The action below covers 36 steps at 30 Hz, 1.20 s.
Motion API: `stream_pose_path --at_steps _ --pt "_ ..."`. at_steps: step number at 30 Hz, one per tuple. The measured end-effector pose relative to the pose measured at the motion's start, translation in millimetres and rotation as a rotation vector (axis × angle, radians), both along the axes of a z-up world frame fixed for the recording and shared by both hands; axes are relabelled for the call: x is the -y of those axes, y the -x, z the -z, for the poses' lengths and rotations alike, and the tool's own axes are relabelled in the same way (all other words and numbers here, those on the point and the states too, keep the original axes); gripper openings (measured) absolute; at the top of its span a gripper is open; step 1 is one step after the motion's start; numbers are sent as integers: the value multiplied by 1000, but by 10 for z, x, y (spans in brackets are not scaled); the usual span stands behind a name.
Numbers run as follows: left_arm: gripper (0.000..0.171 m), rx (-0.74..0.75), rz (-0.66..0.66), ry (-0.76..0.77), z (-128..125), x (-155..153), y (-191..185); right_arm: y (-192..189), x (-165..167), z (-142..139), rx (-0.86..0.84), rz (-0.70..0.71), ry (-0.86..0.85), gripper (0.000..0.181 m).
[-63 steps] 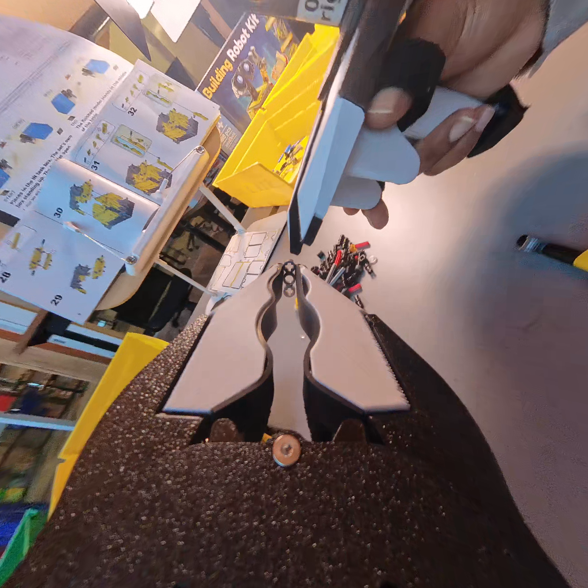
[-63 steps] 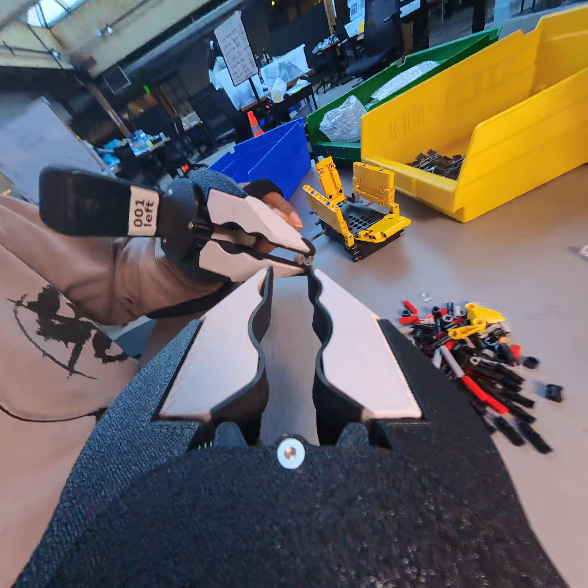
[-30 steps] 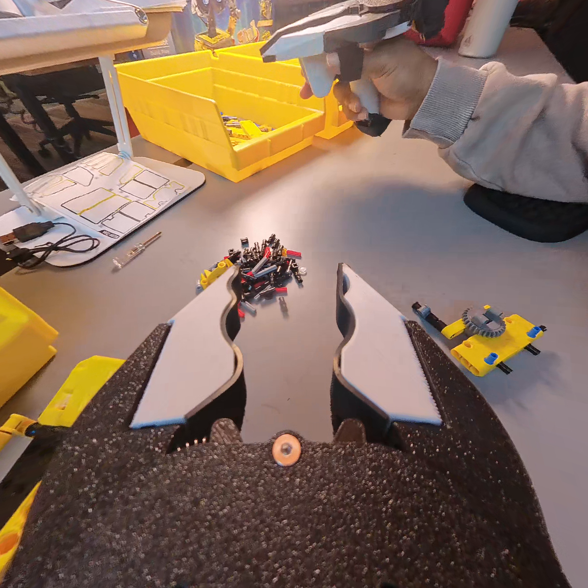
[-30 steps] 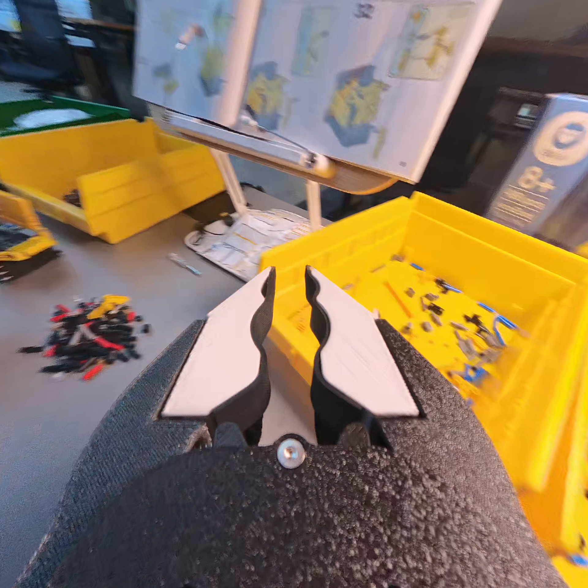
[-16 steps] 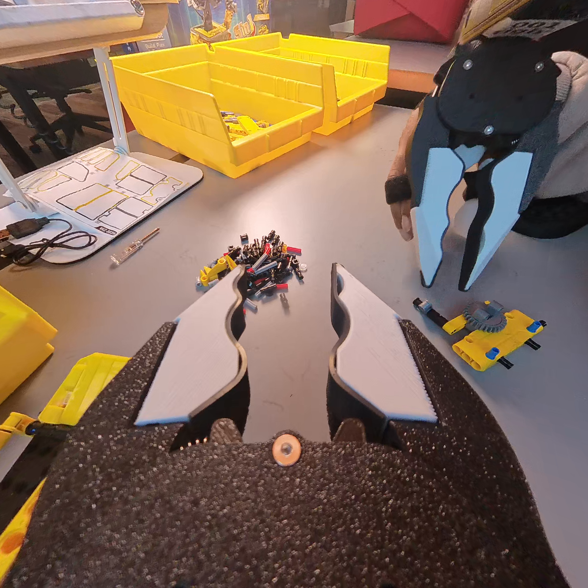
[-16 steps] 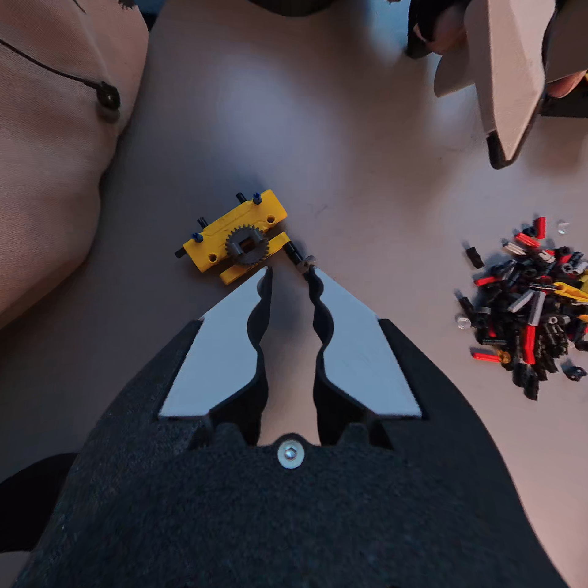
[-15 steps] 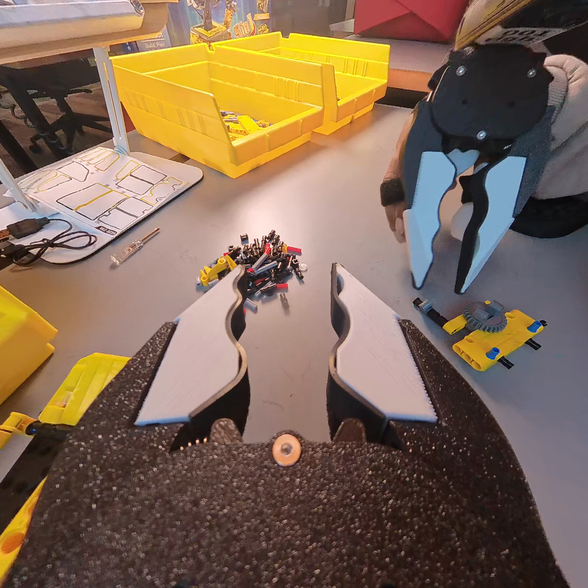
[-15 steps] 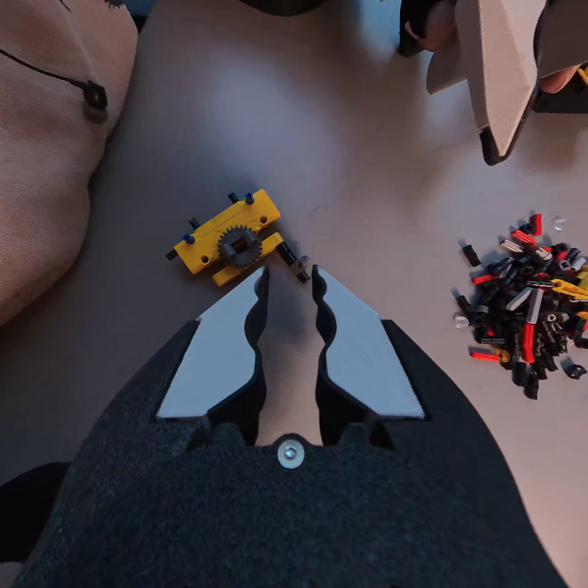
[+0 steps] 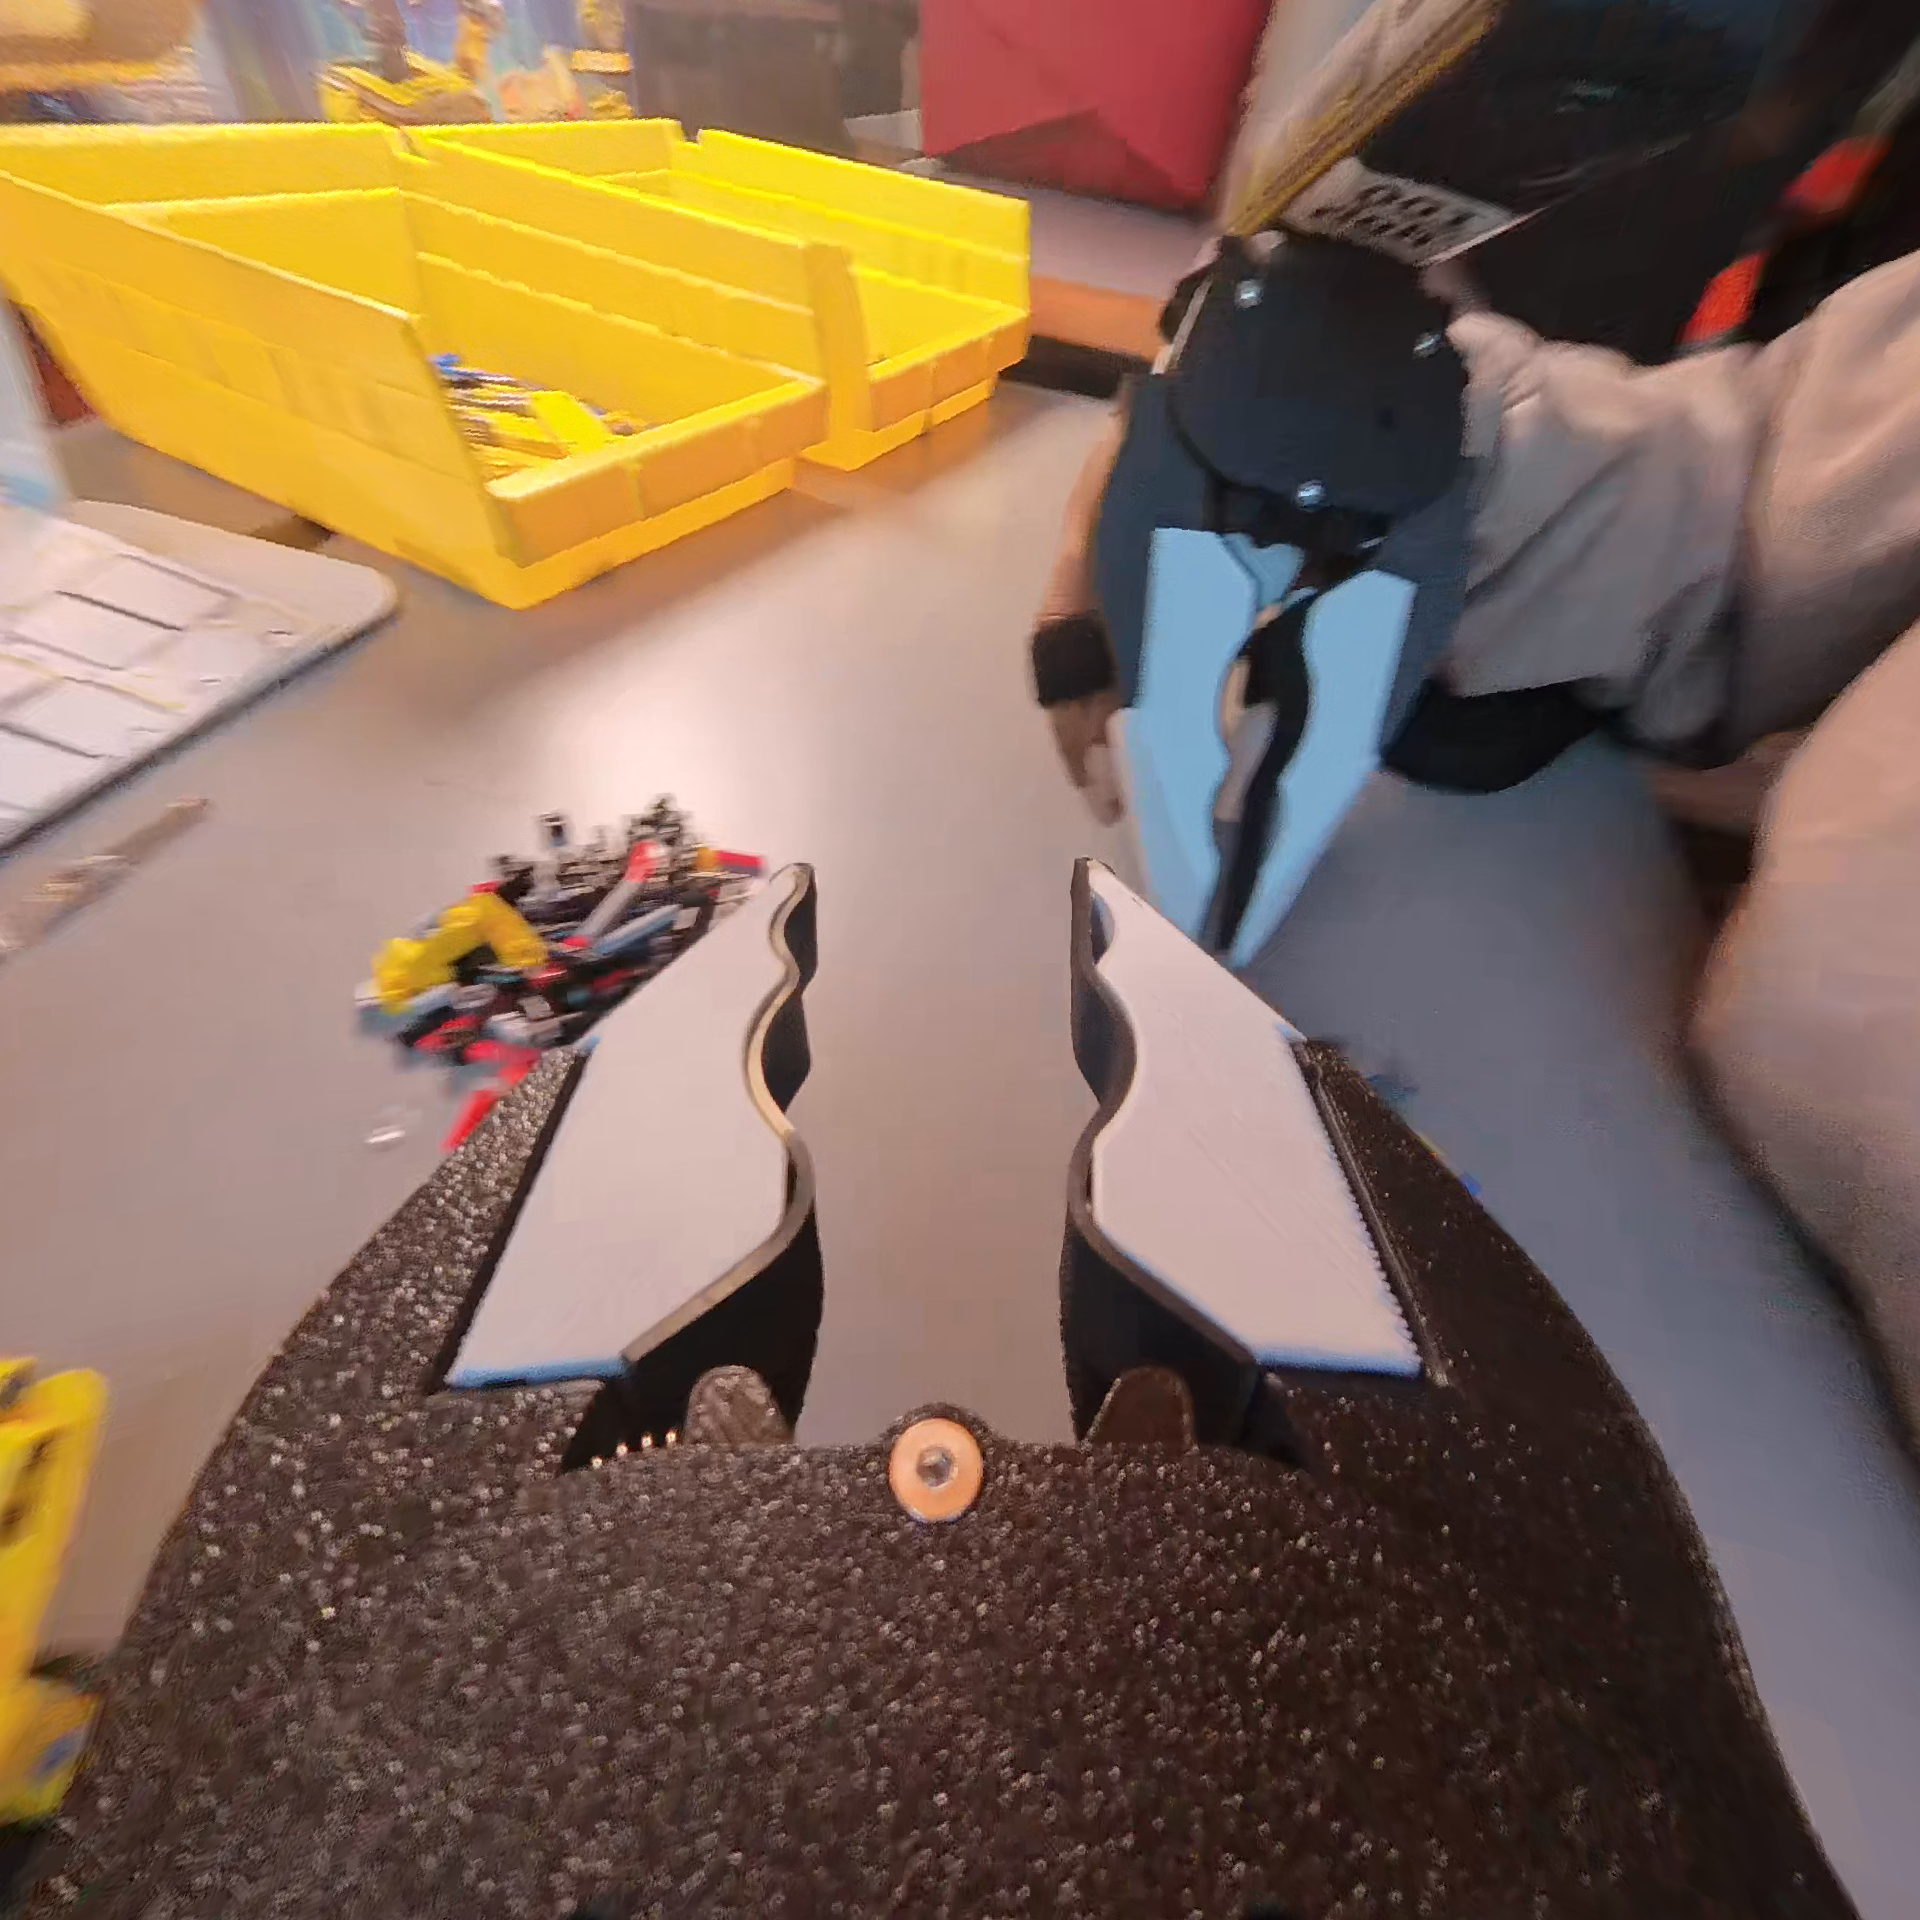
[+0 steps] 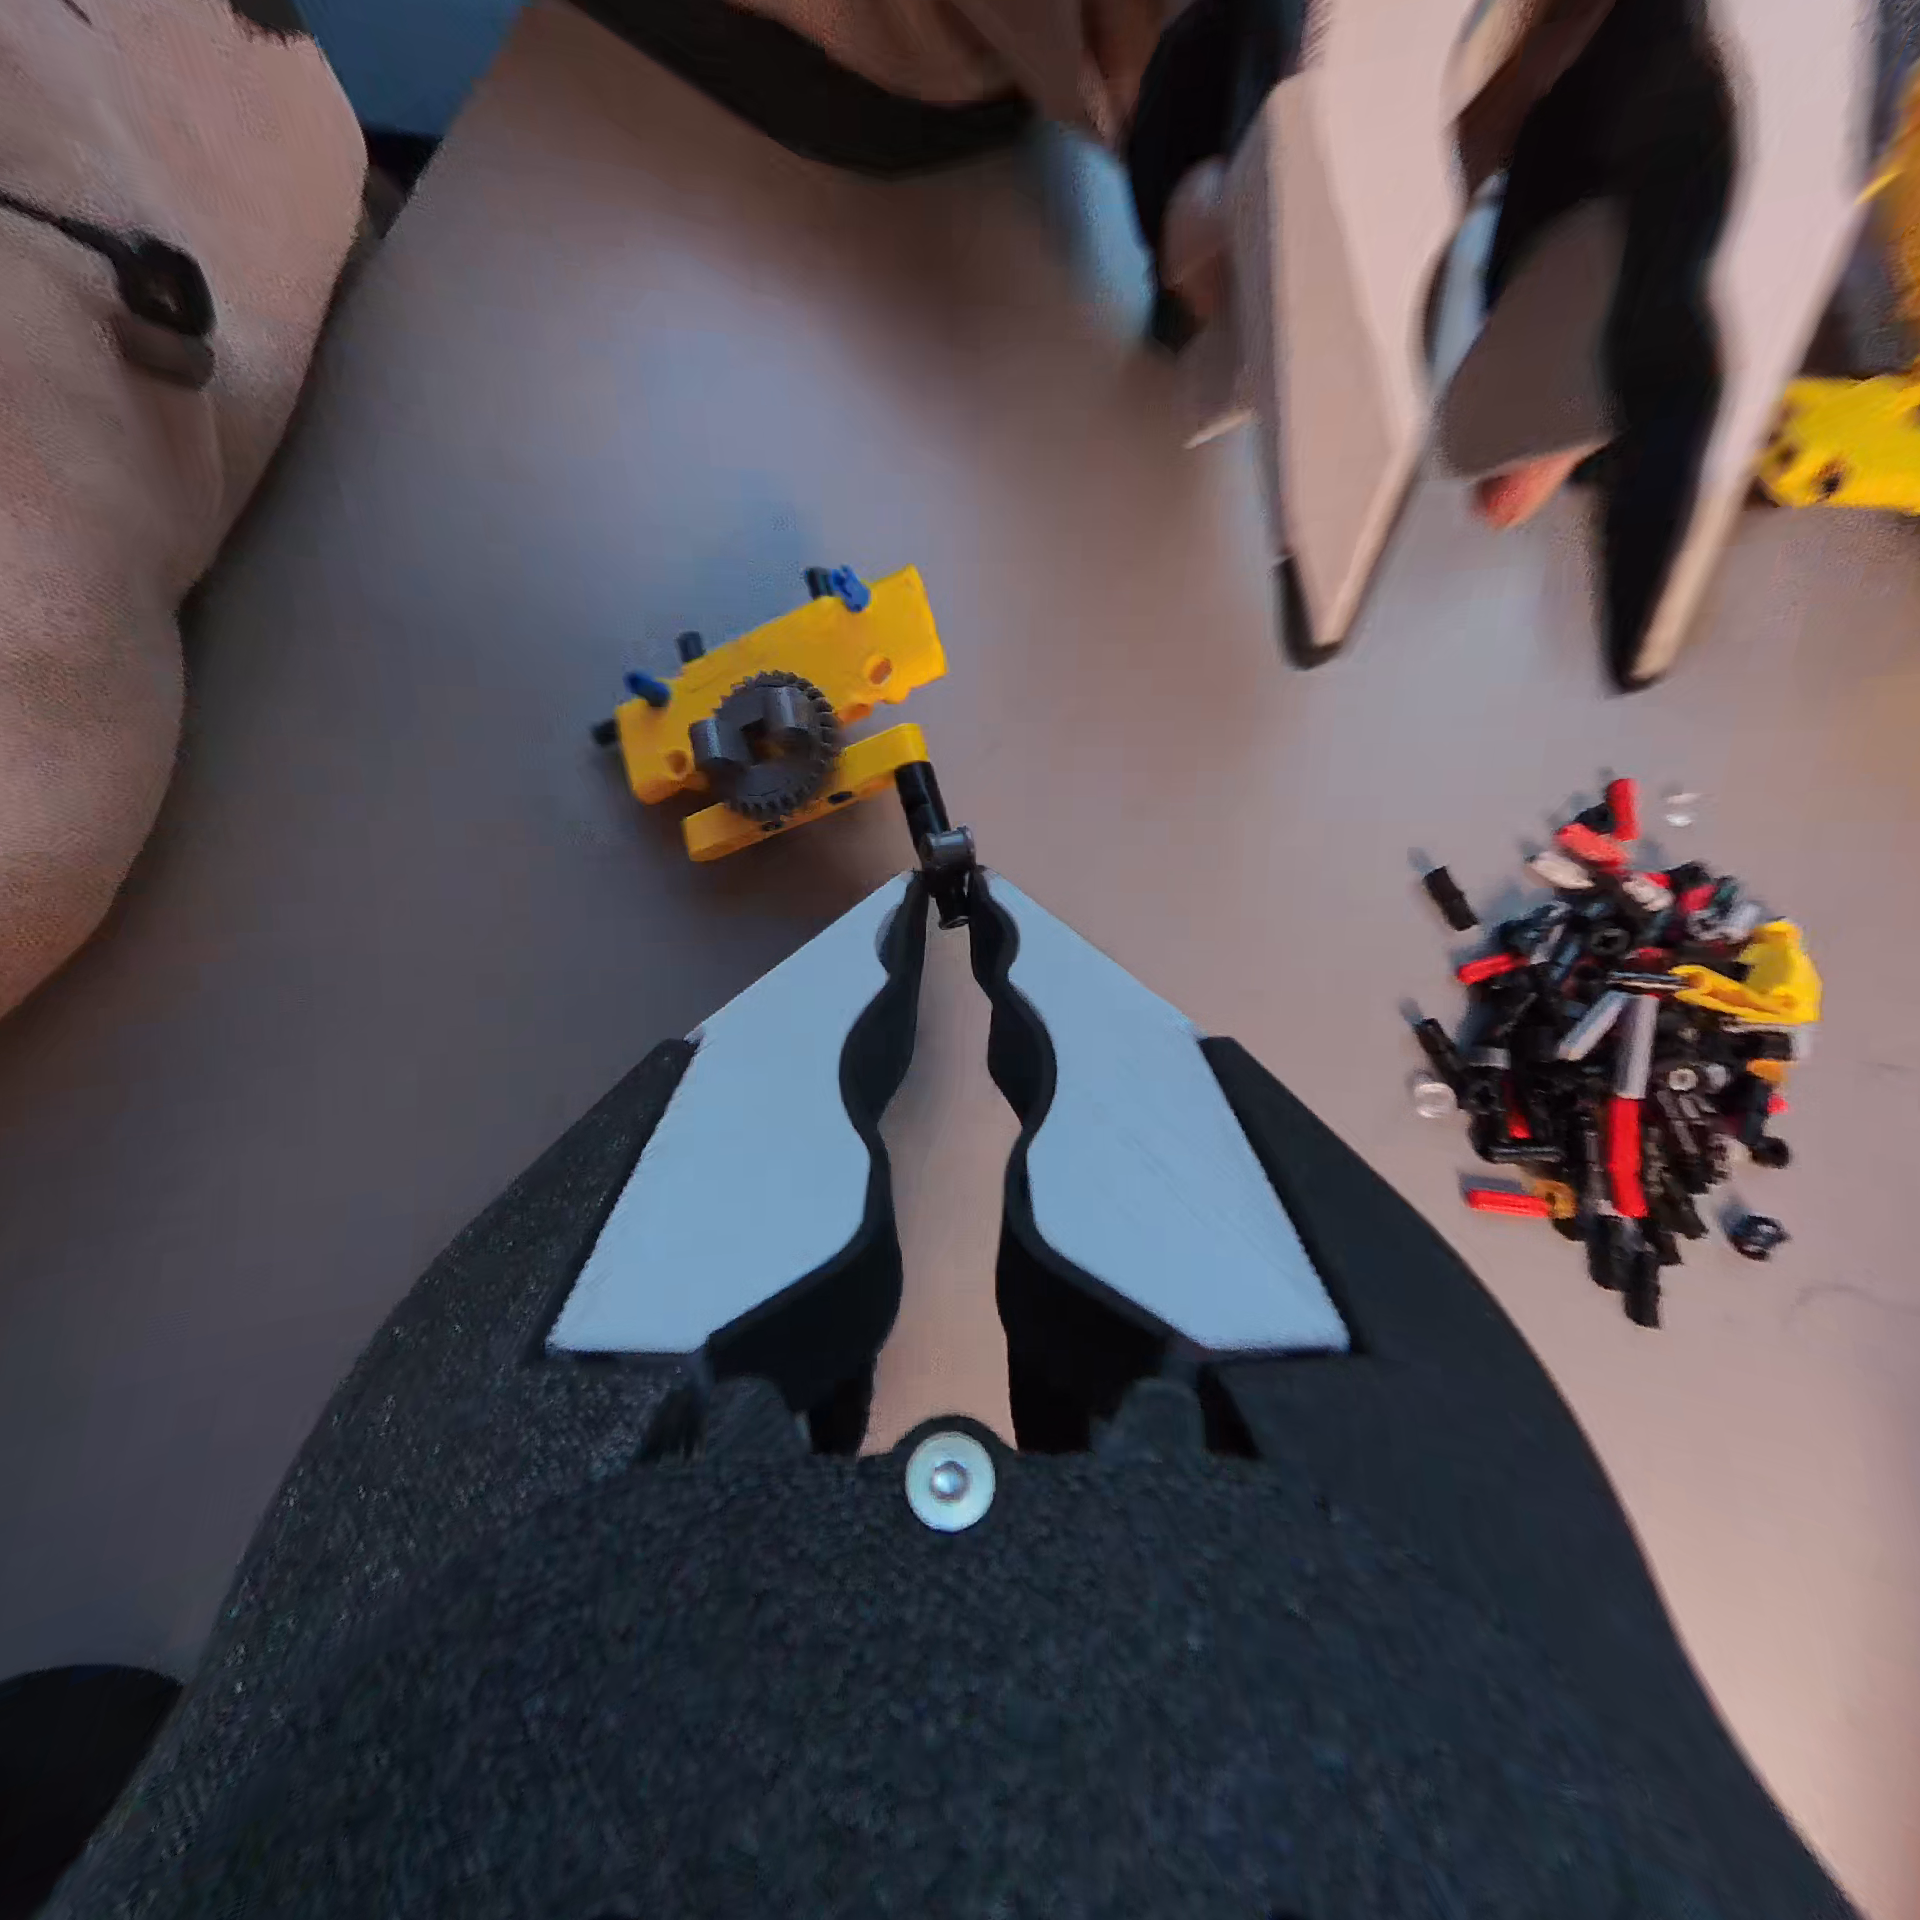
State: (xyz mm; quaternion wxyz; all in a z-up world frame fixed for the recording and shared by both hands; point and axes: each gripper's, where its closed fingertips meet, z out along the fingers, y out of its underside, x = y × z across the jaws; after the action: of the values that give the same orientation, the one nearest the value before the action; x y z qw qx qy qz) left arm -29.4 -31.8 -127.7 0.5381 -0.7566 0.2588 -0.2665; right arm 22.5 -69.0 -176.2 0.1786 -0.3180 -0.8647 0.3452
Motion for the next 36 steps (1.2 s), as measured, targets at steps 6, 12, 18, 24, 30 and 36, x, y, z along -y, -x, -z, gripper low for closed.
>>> stream_pose_path --at_steps 6,12,18,24,30,36 --pt "47 350 311 261 -91 276 -644 63 -109 -488 -284 85 39 6" --pt "18 244 328 222 -93 239 -744 102 -169 -774 -434 119 113 5" --pt "0 219 285 217 -63 215 -672 60 -245 -1092 -504 146 360 0" --pt "0 243 261 207 -31 253 -597 102 -187 -909 -431 143 349 12" --pt "0 229 330 218 10 388 -649 149 -10 -622 -350 94 306 6" --pt "0 231 312 214 8 360 -622 134 -18 -618 -343 89 315 0"
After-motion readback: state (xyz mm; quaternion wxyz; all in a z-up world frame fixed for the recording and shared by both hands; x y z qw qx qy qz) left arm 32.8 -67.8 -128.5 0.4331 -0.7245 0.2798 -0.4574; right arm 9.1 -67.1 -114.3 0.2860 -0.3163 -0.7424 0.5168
